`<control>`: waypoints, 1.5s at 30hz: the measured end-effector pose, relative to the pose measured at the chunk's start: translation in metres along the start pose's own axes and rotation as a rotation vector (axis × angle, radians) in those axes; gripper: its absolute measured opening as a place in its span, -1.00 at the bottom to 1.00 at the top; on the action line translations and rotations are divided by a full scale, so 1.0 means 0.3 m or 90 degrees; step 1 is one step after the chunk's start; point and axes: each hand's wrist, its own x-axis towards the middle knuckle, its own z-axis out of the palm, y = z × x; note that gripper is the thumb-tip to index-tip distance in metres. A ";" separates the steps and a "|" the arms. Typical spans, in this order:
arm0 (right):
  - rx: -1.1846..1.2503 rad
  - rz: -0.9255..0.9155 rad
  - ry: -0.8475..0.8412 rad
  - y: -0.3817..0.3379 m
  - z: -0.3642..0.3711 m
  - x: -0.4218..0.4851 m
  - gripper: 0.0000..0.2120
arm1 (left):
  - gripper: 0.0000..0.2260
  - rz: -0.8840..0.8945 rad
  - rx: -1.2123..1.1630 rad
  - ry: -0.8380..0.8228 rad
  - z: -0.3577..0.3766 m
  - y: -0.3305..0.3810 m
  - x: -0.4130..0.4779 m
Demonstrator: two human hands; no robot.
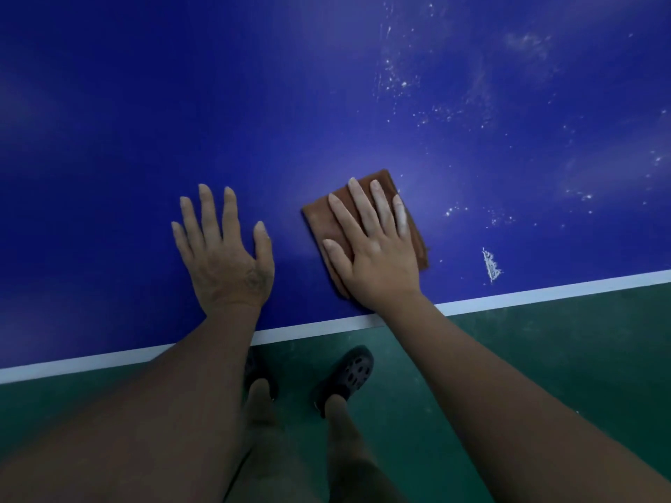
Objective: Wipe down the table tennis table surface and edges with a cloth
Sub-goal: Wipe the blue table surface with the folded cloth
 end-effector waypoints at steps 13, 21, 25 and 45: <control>-0.093 0.312 0.002 0.295 -0.129 -0.279 -0.39 | -0.42 -0.006 -0.006 -0.006 -0.009 0.012 0.001; 0.025 0.064 -0.019 -0.083 -0.005 0.049 -0.41 | -0.44 -0.008 -0.009 -0.010 -0.014 0.011 0.002; 0.022 0.024 0.000 0.001 -0.004 0.136 -0.42 | -0.43 -0.010 -0.008 -0.024 -0.013 0.006 0.005; -0.013 0.088 -0.040 -0.111 0.009 0.262 -0.42 | -0.39 -0.039 -0.008 -0.102 -0.030 0.009 0.012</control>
